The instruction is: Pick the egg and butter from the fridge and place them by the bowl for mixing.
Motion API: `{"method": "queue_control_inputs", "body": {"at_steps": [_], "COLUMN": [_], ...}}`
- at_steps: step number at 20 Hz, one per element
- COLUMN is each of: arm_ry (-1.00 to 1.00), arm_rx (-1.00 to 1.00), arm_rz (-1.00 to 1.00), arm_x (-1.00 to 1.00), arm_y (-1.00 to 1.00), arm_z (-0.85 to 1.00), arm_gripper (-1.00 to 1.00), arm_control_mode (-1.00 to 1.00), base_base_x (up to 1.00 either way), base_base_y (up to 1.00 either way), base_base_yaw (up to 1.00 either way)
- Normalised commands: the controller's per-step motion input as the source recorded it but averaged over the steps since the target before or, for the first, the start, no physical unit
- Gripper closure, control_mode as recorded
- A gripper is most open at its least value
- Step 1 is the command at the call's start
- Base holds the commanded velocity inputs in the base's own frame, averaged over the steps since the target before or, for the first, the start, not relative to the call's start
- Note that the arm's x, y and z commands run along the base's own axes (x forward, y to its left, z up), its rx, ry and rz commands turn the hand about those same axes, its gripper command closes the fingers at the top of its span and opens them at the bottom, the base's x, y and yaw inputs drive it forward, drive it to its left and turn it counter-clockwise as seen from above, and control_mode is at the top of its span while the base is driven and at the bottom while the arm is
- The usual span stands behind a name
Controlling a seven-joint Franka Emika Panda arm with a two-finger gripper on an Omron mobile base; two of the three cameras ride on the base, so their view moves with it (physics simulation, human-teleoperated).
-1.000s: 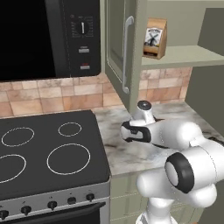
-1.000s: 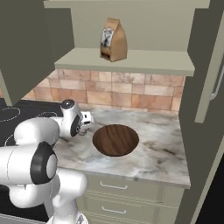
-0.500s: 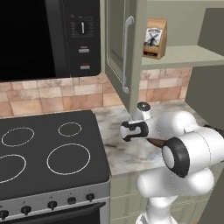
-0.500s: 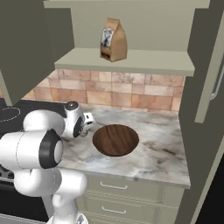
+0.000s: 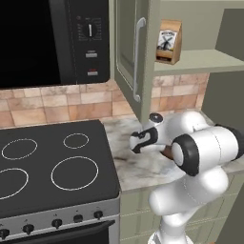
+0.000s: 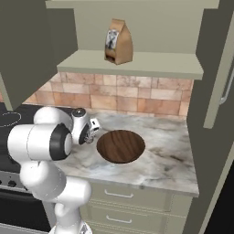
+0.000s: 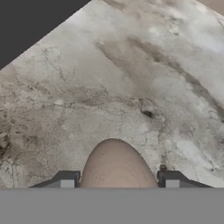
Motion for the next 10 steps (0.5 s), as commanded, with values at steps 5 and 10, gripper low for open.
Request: {"method": "queue_control_inputs", "body": {"at_steps": [5,10], "arm_ry": [0.05,0.12], "arm_rx": [-0.02,-0.05], "arm_rz": [0.01,0.01], "arm_x": [0.21,0.24], "arm_y": [0.02,0.04], "arm_z": [-0.14,-0.11], "arm_gripper": [1.00,1.00], "arm_control_mode": [-1.00,-1.00], "base_base_x": [0.00,0.00], "base_base_y": [0.00,0.00], "base_base_yaw": [0.00,0.00]}}
